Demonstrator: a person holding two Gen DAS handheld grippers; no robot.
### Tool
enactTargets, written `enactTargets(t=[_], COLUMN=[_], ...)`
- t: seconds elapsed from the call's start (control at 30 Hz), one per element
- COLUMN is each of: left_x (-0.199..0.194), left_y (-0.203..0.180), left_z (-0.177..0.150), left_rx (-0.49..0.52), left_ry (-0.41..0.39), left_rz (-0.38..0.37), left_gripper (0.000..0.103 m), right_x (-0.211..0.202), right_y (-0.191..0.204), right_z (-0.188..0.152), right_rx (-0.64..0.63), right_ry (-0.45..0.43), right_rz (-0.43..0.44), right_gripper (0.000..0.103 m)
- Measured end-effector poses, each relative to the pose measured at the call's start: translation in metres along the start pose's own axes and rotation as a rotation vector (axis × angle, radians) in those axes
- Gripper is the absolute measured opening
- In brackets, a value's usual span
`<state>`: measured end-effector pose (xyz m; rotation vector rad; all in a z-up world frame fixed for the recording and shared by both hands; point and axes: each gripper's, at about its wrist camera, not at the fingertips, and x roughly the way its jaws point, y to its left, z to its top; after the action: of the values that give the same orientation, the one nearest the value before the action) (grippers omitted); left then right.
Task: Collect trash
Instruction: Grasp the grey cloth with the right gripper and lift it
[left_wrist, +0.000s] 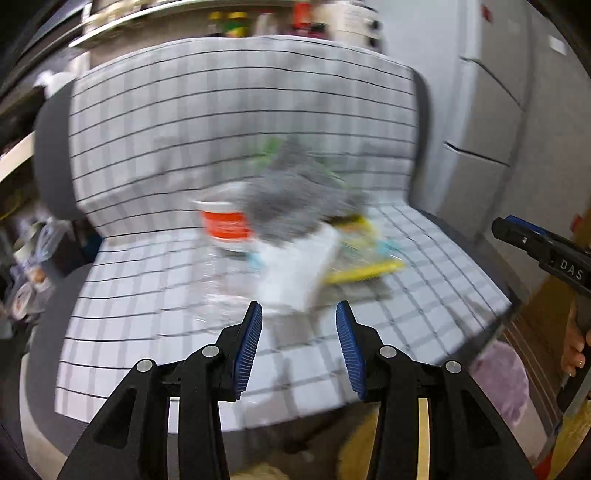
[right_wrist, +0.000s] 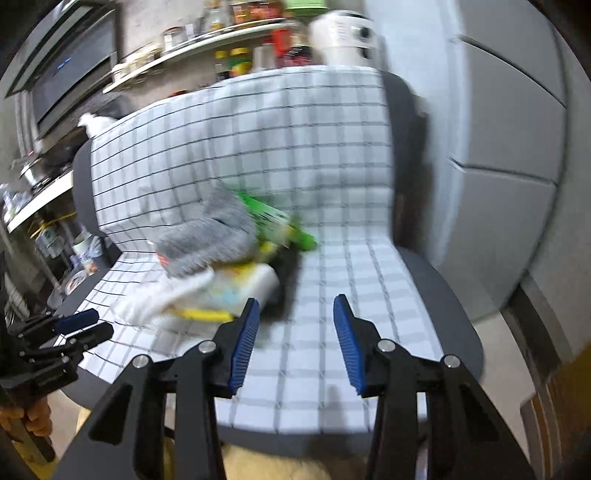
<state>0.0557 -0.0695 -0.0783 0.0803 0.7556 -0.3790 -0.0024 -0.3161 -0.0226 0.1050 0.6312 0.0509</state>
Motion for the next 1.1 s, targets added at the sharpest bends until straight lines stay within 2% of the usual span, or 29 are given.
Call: enactTargets(t=[0.1, 0.17, 0.23, 0.37, 0.47, 0.53, 0.77, 0.8, 0.87, 0.93, 0.97, 1.0, 1.03, 1.1], left_x=[0.000, 0.005, 0.014, 0.030, 0.042, 0.047, 0.062, 0.064, 0.064, 0.062, 0.060, 0.060, 0.057, 0.053], left_y=[0.025, 0.039, 0.053, 0.076, 0.090, 0.095, 0.099, 0.099, 0.099, 0.098, 0.098, 0.098, 0.097, 0.096], left_z=[0.012, 0.019, 0.026, 0.030, 0.033, 0.033, 0.030, 0.029, 0.028, 0.027, 0.026, 0.027, 0.027, 0.027], left_rx=[-0.041, -0.066, -0.088, -0.118, -0.135, -0.139, -0.149, -0.149, -0.149, -0.149, -0.148, -0.148, -0.149, -0.150], left_ry=[-0.013, -0.014, -0.013, -0.003, 0.011, 0.015, 0.035, 0.039, 0.042, 0.041, 0.039, 0.038, 0.036, 0.030], left_rz=[0.047, 0.073, 0.101, 0.148, 0.152, 0.149, 0.126, 0.124, 0.122, 0.122, 0.123, 0.124, 0.124, 0.123], left_gripper=[0.045, 0.045, 0.045, 0.048, 0.049, 0.049, 0.049, 0.049, 0.049, 0.049, 0.049, 0.049, 0.049, 0.049], right_x=[0.028, 0.045, 0.065, 0.111, 0.142, 0.163, 0.216, 0.219, 0.220, 0.210, 0.206, 0.200, 0.192, 0.173], right_y=[0.020, 0.030, 0.038, 0.056, 0.069, 0.078, 0.105, 0.107, 0.110, 0.110, 0.110, 0.110, 0.108, 0.103], right_z=[0.020, 0.029, 0.037, 0.050, 0.059, 0.065, 0.068, 0.067, 0.068, 0.071, 0.073, 0.076, 0.081, 0.093], right_rx=[-0.057, -0.085, -0.112, -0.151, -0.183, -0.214, -0.380, -0.392, -0.404, -0.404, -0.402, -0.395, -0.377, -0.336], right_ry=[0.007, 0.011, 0.020, 0.058, 0.081, 0.117, 0.237, 0.249, 0.262, 0.234, 0.217, 0.196, 0.166, 0.083], right_rz=[0.039, 0.055, 0.071, 0.118, 0.162, 0.200, 0.237, 0.241, 0.283, 0.293, 0.295, 0.300, 0.301, 0.280], right_gripper=[0.044, 0.049, 0.060, 0.068, 0.073, 0.081, 0.085, 0.084, 0.067, 0.046, 0.042, 0.032, 0.017, 0.015])
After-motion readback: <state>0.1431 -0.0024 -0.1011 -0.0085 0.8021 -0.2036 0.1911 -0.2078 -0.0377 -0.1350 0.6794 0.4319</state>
